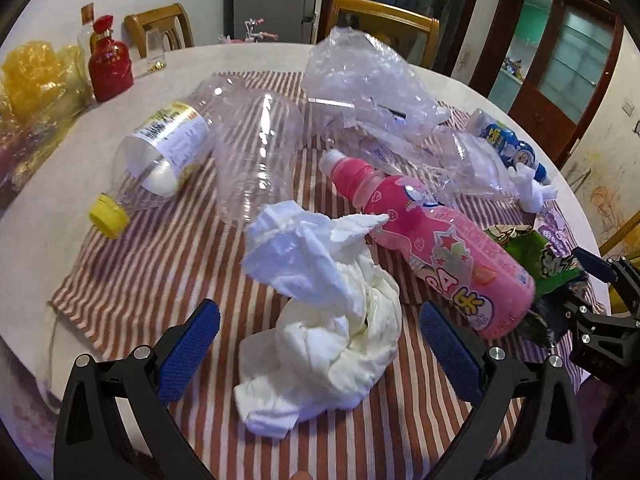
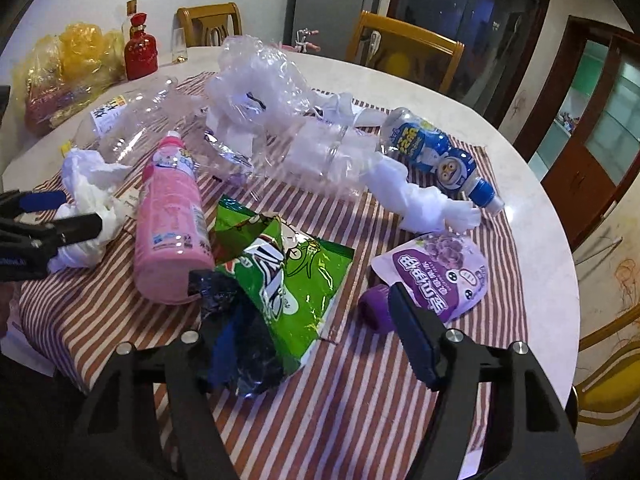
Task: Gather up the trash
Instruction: 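Grasp the white tissue with the left tool while the right tool grasps the green snack bag, then carry the tissue and snack bag with both tools over the black bin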
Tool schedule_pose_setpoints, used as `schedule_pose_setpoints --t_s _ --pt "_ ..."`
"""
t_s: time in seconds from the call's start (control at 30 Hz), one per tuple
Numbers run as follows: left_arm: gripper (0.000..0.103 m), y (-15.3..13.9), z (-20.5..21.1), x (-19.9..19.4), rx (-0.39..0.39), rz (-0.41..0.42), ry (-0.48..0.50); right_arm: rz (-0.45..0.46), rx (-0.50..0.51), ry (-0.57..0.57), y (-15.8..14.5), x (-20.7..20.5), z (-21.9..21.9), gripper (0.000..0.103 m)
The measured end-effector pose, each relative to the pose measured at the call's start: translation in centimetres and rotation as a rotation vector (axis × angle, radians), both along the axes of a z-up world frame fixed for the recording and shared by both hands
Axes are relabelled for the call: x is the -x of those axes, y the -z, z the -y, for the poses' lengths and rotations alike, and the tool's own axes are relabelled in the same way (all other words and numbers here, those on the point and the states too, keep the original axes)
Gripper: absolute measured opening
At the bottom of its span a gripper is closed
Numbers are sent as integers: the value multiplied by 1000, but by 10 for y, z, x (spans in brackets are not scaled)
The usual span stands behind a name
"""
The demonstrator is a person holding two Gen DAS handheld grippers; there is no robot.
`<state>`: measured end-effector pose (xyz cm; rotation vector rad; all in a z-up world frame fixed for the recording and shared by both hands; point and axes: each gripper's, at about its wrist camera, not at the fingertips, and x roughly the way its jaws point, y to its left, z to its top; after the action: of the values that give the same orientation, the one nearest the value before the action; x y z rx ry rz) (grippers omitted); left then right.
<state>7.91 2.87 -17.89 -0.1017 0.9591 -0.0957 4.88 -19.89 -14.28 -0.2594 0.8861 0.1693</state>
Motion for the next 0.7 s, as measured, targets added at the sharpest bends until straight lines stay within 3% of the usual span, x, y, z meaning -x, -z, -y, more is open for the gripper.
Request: schedule_pose_setpoints --t_s 0.07,0.1,0.13,0.23,0.27,0.37,0.7 --pt "84 6 -2 -6 33 -31 3 -7 2 13 1 -4 0 40" --pt "74 10 -4 -9 54 -48 9 -12 8 21 1 -6 0 37" --pt "73 11 -6 -10 66 -49 17 -21 10 22 2 -8 0 32" --pt "52 10 -6 -14 65 -46 64 -34 -3 46 2 -11 3 7" --pt "48 10 -6 -15 80 -49 74 -34 -11 54 0 -11 4 3" --pt "38 6 -9 -14 111 -41 81 -30 -44 65 -5 -9 9 1" --pt "35 -44 -24 2 143 129 90 34 -143 82 -32 0 21 1"
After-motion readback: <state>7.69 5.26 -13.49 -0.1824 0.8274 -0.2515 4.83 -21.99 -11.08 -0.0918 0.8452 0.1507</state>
